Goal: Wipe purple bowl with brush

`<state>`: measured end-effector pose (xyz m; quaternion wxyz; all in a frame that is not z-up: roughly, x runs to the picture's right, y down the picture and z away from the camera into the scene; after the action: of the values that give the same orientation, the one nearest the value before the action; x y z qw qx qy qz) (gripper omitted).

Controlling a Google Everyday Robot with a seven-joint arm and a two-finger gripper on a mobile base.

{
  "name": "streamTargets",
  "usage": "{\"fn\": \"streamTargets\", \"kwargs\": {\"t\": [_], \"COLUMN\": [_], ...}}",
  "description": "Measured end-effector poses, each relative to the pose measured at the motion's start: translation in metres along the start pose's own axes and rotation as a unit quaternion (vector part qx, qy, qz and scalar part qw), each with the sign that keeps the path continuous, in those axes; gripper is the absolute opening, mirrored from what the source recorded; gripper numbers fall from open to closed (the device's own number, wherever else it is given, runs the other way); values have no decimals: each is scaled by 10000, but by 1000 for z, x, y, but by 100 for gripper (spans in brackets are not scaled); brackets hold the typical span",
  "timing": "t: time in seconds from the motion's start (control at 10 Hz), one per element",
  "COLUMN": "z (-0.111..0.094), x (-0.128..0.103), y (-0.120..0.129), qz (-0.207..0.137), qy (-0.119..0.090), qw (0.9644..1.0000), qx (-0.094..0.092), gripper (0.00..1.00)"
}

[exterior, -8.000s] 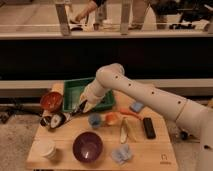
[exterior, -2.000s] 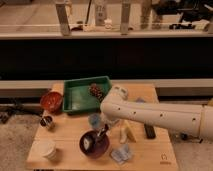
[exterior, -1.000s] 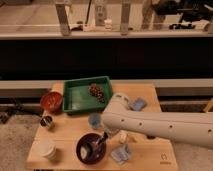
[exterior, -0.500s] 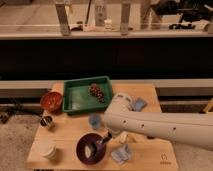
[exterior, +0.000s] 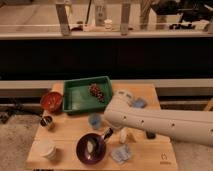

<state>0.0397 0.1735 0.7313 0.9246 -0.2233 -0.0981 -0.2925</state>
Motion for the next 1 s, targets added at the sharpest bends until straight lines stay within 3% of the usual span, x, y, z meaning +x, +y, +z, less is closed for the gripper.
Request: {"fn": "streamTargets", "kwargs": {"t": [0.4, 0.6, 1.0], "z": [15, 7, -10], "x": [-23, -34, -52], "y": [-24, -27, -12], "qz": [-274, -365, -439], "qy": [-172, -350, -382], "qw": [9995, 9986, 9981], "qx": [21, 150, 221], "gripper": [0, 0, 0]}}
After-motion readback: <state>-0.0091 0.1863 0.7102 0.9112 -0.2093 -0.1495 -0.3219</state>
